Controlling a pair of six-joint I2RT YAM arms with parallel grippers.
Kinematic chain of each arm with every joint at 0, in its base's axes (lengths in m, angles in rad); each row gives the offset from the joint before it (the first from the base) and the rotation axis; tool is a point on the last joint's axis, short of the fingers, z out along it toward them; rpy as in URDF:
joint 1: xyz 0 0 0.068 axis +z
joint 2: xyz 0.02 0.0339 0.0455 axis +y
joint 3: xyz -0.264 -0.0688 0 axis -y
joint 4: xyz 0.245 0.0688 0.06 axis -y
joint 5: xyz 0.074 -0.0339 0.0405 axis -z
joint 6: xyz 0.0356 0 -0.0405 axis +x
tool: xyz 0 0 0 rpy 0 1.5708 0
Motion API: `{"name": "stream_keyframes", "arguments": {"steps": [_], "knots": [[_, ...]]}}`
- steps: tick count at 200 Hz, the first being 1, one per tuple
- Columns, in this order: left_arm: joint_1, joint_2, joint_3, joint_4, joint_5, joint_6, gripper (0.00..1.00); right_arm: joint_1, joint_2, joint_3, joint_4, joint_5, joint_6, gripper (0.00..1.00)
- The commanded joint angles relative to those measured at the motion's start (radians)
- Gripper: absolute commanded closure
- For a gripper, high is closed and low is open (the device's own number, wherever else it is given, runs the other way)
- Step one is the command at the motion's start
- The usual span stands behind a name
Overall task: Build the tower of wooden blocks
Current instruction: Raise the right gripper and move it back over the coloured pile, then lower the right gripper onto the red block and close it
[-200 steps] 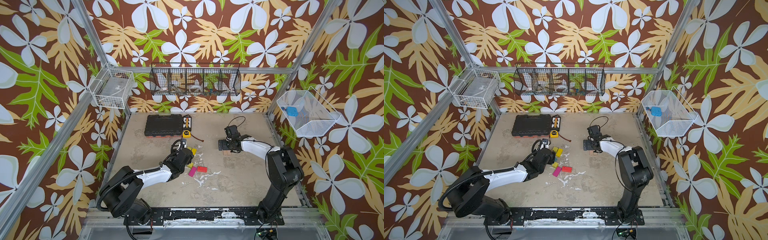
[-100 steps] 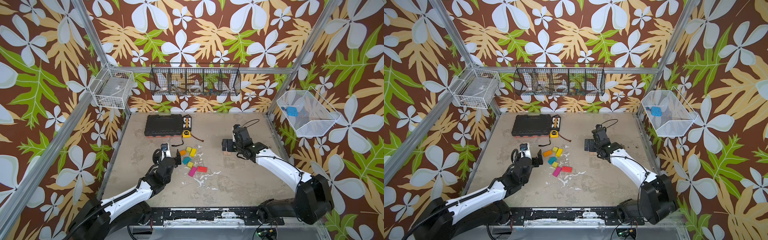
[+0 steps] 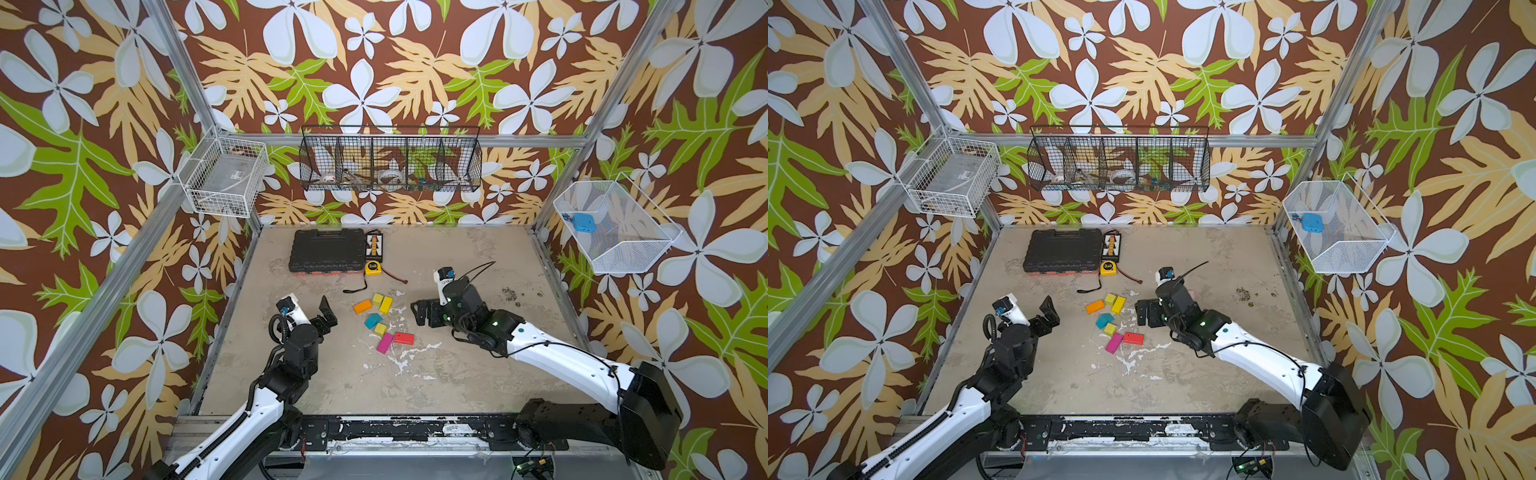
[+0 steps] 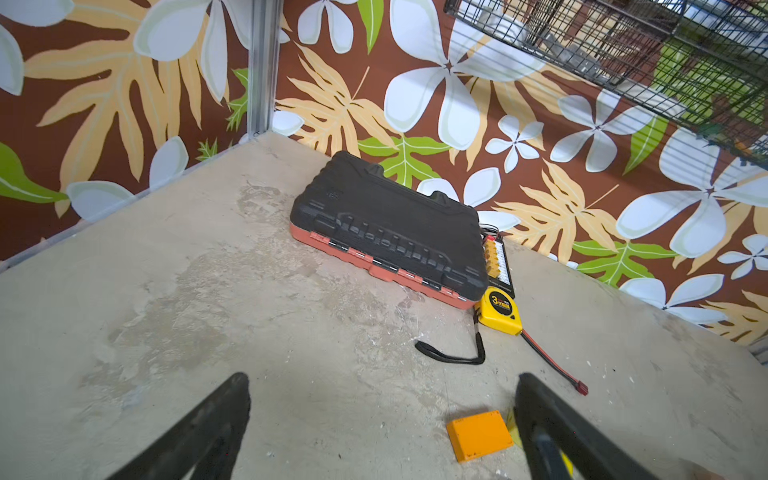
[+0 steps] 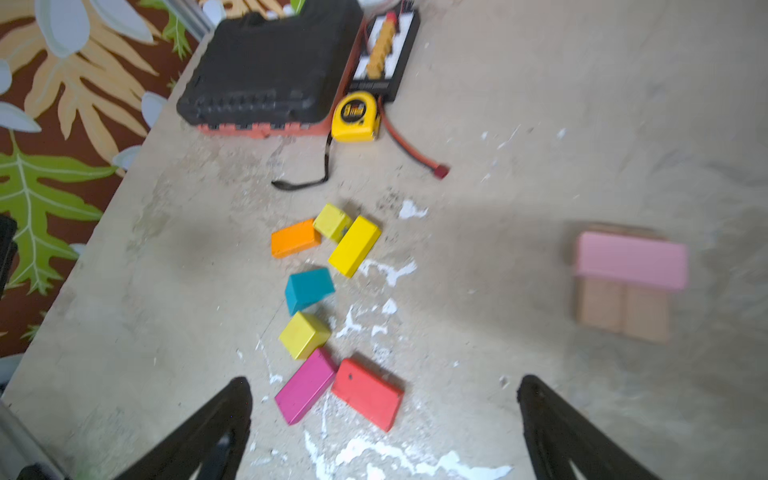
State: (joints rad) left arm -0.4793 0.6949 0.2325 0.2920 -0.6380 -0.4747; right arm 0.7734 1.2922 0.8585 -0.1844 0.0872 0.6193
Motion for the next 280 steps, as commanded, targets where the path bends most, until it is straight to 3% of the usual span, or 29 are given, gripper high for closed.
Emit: {"name": "stream_keyframes", "arguments": {"steps": [1, 30, 58, 119, 189, 280], "knots": [[0.002, 0.011, 0.005, 0.014, 0.006, -0.007, 0.00, 0.065, 0.031, -0.012, -0.019, 0.061, 0.130, 0.13], [0.002, 0.075, 0.032, 0.026, -0.003, 0.005, 0.00, 0.173, 0.056, -0.065, -0.024, 0.122, 0.202, 0.15], [0.002, 0.132, 0.060, 0.029, 0.004, 0.017, 0.00, 0.247, 0.151, -0.005, -0.099, 0.194, 0.239, 0.22], [0.002, 0.159, 0.072, 0.038, 0.009, 0.024, 0.00, 0.249, 0.375, 0.141, -0.154, 0.198, 0.241, 0.24], [0.002, 0.158, 0.071, 0.045, -0.008, 0.024, 0.00, 0.249, 0.531, 0.246, -0.227, 0.238, 0.264, 0.24], [0.002, 0.144, 0.062, 0.050, -0.005, 0.024, 0.00, 0.248, 0.592, 0.283, -0.279, 0.310, 0.290, 0.24]]}}
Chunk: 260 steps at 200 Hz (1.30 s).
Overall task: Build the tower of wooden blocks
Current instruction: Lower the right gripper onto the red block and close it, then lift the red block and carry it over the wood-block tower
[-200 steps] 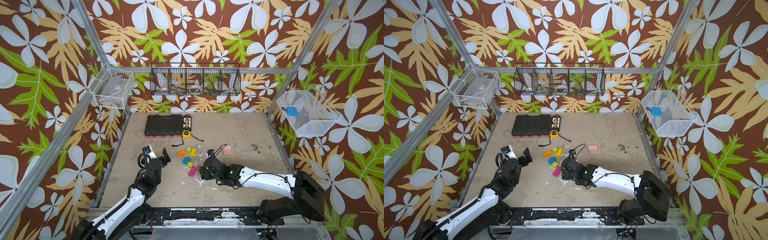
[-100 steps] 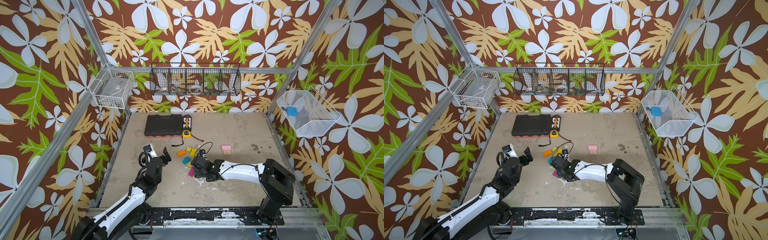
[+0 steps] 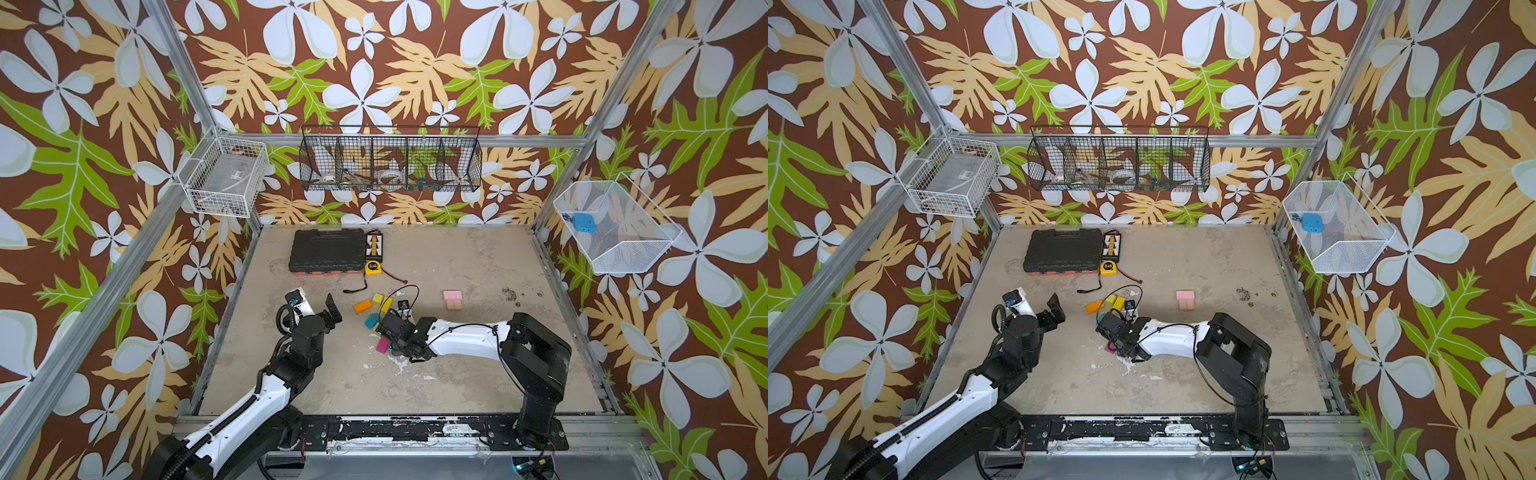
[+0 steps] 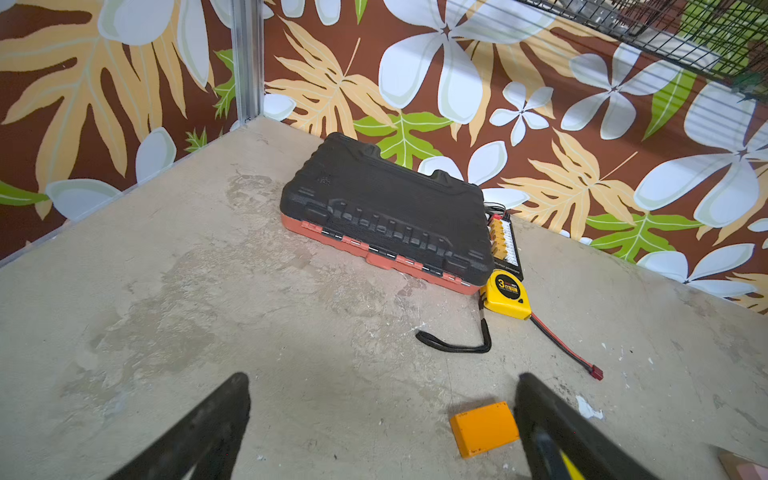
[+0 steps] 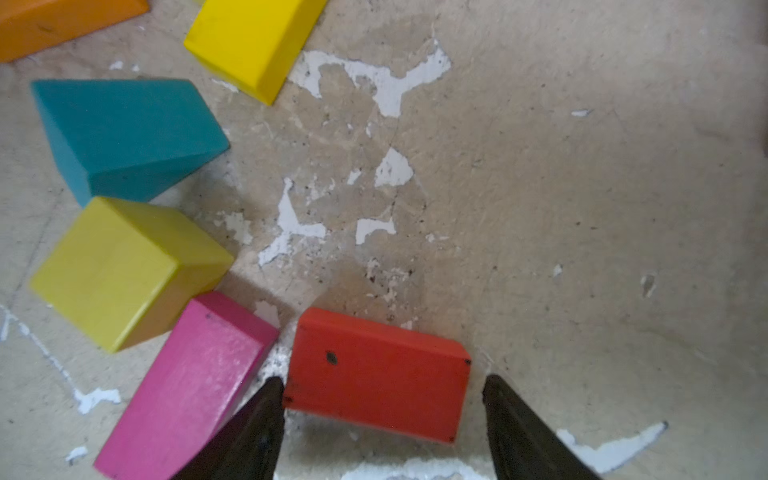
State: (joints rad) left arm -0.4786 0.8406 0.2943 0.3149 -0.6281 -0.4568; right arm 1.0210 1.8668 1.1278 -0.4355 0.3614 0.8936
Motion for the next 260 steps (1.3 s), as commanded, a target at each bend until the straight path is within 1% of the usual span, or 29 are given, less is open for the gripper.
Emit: {"name": "stream_keyframes", "arguments": {"steps": [1, 36, 94, 111, 121, 134, 147, 162, 191, 205, 213, 221, 260], "knots": [[0.001, -0.001, 0.000, 0.027, -0.014, 0.006, 0.00, 0.000, 0.020, 0.014, -0.029, 0.036, 0.016, 0.24], [0.001, -0.003, -0.001, 0.029, -0.010, 0.006, 0.00, -0.001, 0.052, 0.042, -0.033, 0.017, 0.011, 0.27], [0.001, -0.003, -0.001, 0.030, -0.012, 0.006, 0.00, -0.001, 0.064, 0.056, -0.032, 0.016, 0.007, 0.26], [0.001, -0.003, -0.001, 0.030, -0.013, 0.006, 0.00, 0.000, 0.071, 0.063, -0.036, 0.017, 0.005, 0.27], [0.001, -0.004, -0.001, 0.030, -0.012, 0.006, 0.00, 0.000, 0.072, 0.062, -0.037, 0.019, 0.005, 0.30], [0.001, -0.001, -0.001, 0.031, -0.011, 0.006, 0.00, 0.000, 0.072, 0.059, -0.034, 0.017, 0.005, 0.40], [0.001, -0.001, -0.001, 0.032, -0.012, 0.006, 0.00, 0.001, 0.067, 0.054, -0.038, 0.017, 0.005, 0.46], [0.001, 0.000, -0.001, 0.031, -0.009, 0.006, 0.00, 0.001, 0.056, 0.047, -0.038, 0.015, 0.003, 0.49], [0.001, -0.001, -0.001, 0.033, -0.004, 0.006, 0.00, -0.002, 0.013, 0.023, -0.021, 0.022, -0.028, 0.60], [0.001, -0.001, -0.003, 0.036, -0.006, 0.006, 0.00, -0.004, -0.036, 0.014, -0.023, 0.045, -0.053, 0.61], [0.001, 0.001, 0.000, 0.035, -0.007, 0.006, 0.00, -0.011, -0.066, 0.002, -0.013, 0.041, -0.078, 0.62], [0.001, 0.003, 0.000, 0.033, -0.009, 0.007, 0.00, -0.024, -0.101, -0.013, 0.001, 0.029, -0.102, 0.64], [0.001, 0.000, -0.003, 0.035, -0.005, 0.007, 0.00, -0.136, -0.298, -0.145, 0.044, 0.031, -0.165, 0.73]]}}
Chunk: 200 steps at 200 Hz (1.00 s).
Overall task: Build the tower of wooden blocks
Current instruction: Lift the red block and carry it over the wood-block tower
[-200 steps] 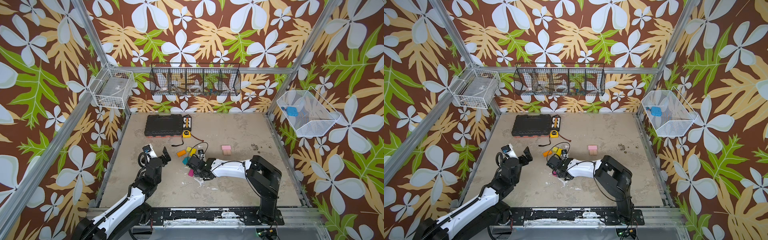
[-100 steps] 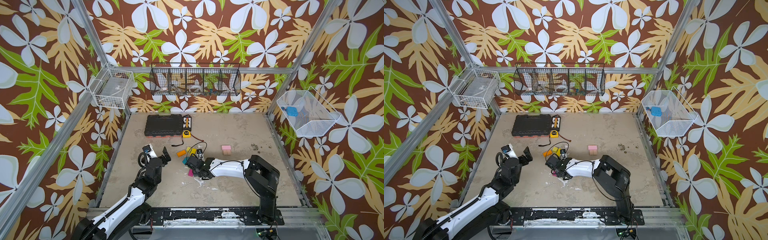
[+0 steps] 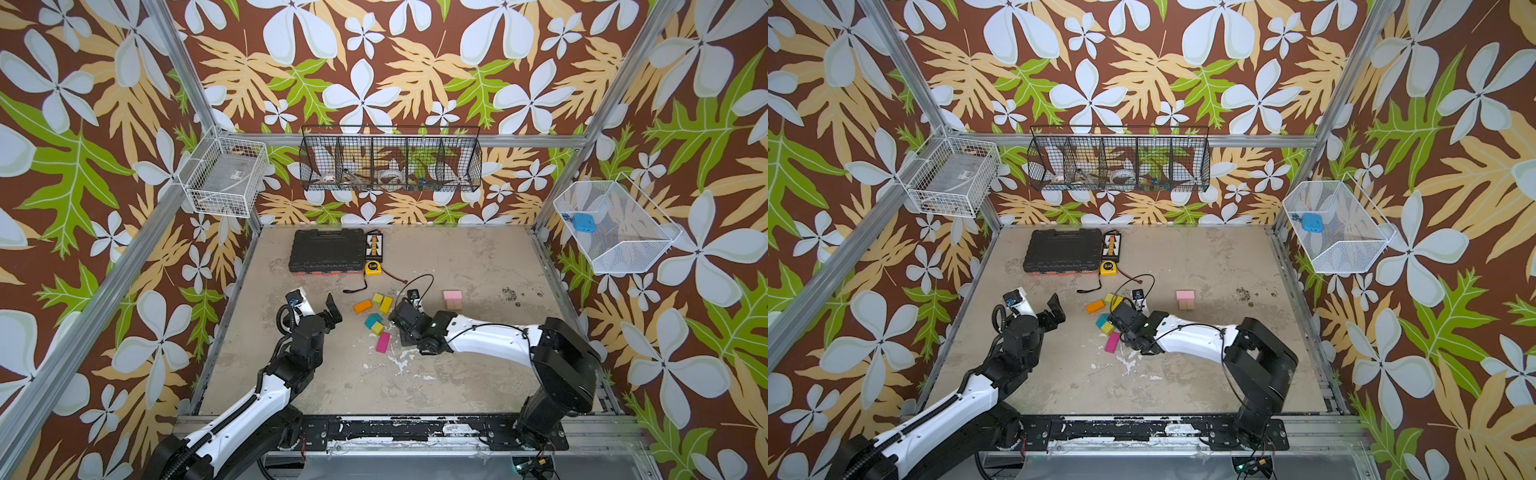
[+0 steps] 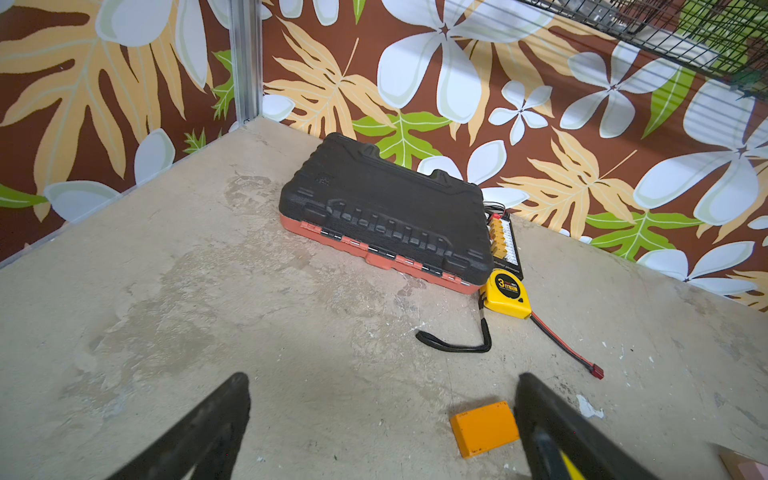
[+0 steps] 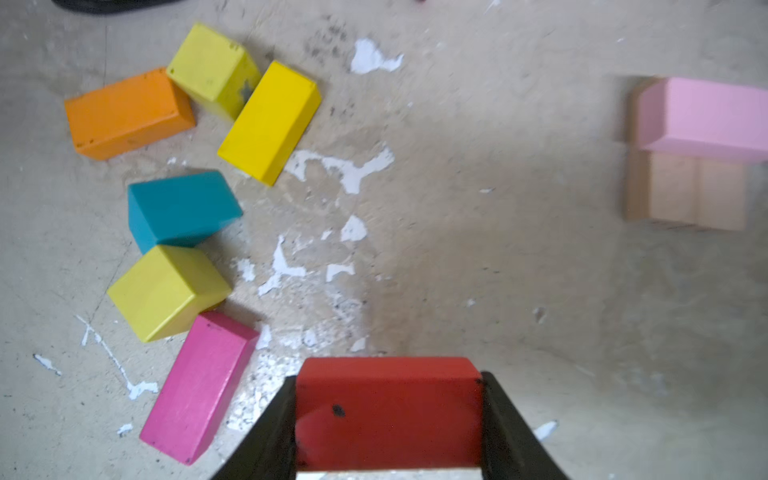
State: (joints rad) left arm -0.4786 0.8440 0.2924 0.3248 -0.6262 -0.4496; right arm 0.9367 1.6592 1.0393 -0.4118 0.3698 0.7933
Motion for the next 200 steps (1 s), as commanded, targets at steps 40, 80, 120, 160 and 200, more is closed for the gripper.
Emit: {"name": "stream_keyframes", "arguments": {"steps": [40, 80, 120, 160, 200], "knots": [[0.001, 0.003, 0.002, 0.026, 0.003, 0.000, 0.00, -0.174, -0.225, -0.140, 0.051, 0.019, -0.123, 0.77], [0.001, 0.030, 0.000, 0.074, 0.121, 0.037, 0.00, -0.264, -0.277, -0.143, 0.065, 0.028, -0.198, 0.78], [0.001, 0.121, 0.049, 0.075, 0.201, 0.065, 0.06, -0.363, -0.270, -0.145, 0.138, -0.014, -0.293, 0.80], [0.000, 0.264, 0.131, 0.067, 0.316, 0.111, 0.00, -0.470, -0.222, -0.170, 0.198, -0.034, -0.343, 0.83], [0.000, 0.405, 0.234, -0.005, 0.383, 0.147, 0.00, -0.543, -0.151, -0.190, 0.258, -0.078, -0.359, 0.86]]}}
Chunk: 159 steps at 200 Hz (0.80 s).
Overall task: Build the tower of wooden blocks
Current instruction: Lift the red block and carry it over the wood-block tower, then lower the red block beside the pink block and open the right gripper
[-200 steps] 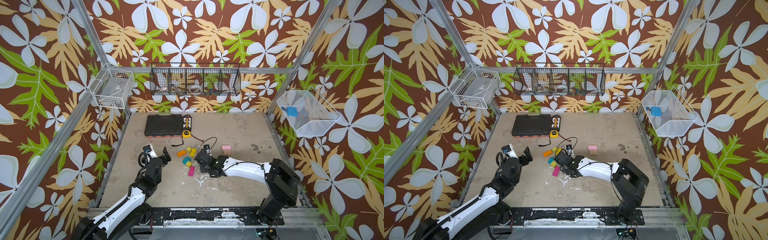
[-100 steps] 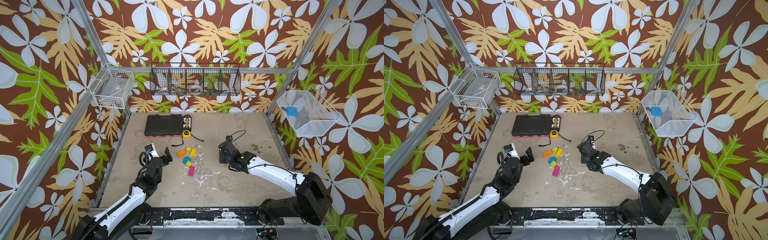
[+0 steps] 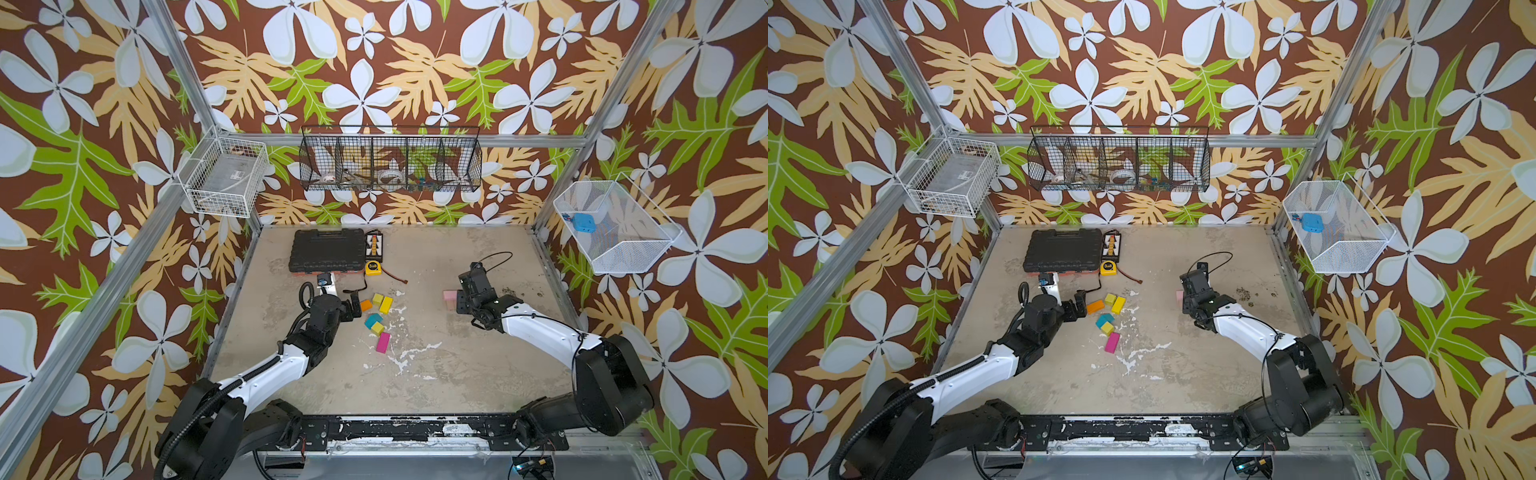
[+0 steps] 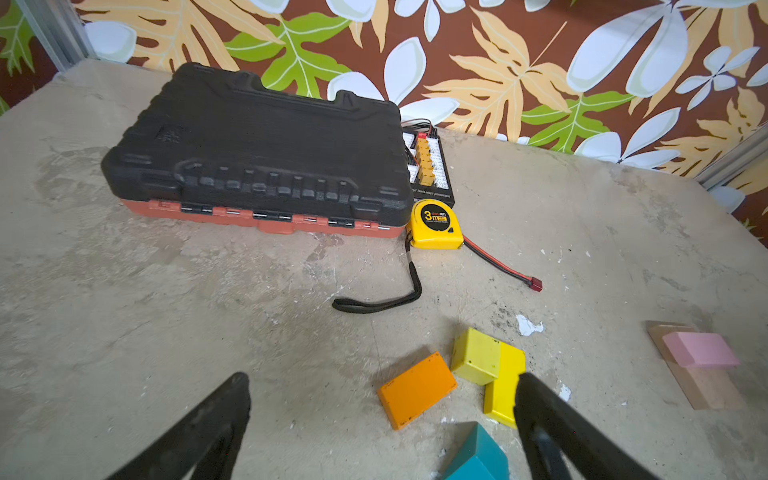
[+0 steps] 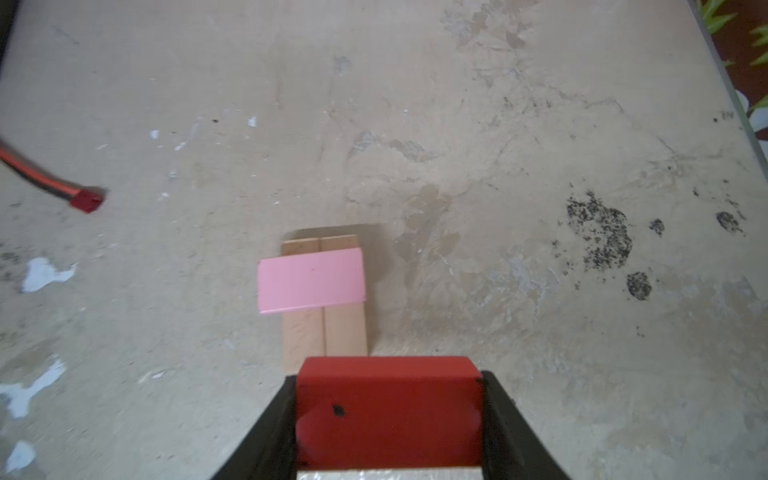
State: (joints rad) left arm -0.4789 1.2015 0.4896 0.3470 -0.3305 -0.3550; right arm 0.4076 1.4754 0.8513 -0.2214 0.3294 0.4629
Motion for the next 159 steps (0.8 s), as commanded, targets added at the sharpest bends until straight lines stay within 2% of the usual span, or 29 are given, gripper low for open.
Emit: {"name": "stream_keyframes", "arguments": {"steps": [1, 20, 52, 86, 130, 159], "knots": [[0.000, 0.050, 0.037, -0.027, 0.089, 0.052, 0.00, -0.014, 0.035, -0.001, 0.067, -0.036, -0.029, 0.86], [0.000, 0.096, 0.068, -0.046, 0.099, 0.057, 0.00, -0.018, 0.080, 0.024, 0.053, -0.027, -0.029, 0.88], [0.000, 0.145, 0.098, -0.061, 0.138, 0.070, 0.00, -0.027, 0.135, 0.052, 0.059, -0.082, -0.045, 0.88], [0.000, 0.128, 0.083, -0.045, 0.164, 0.077, 0.00, -0.027, 0.181, 0.084, 0.045, -0.115, -0.057, 0.89], [0.000, 0.092, 0.055, -0.020, 0.175, 0.081, 0.00, -0.027, 0.175, 0.067, 0.049, -0.143, -0.058, 0.90], [0.000, 0.106, 0.064, -0.026, 0.179, 0.081, 0.00, -0.025, 0.142, 0.030, 0.073, -0.181, -0.056, 0.86]]}}
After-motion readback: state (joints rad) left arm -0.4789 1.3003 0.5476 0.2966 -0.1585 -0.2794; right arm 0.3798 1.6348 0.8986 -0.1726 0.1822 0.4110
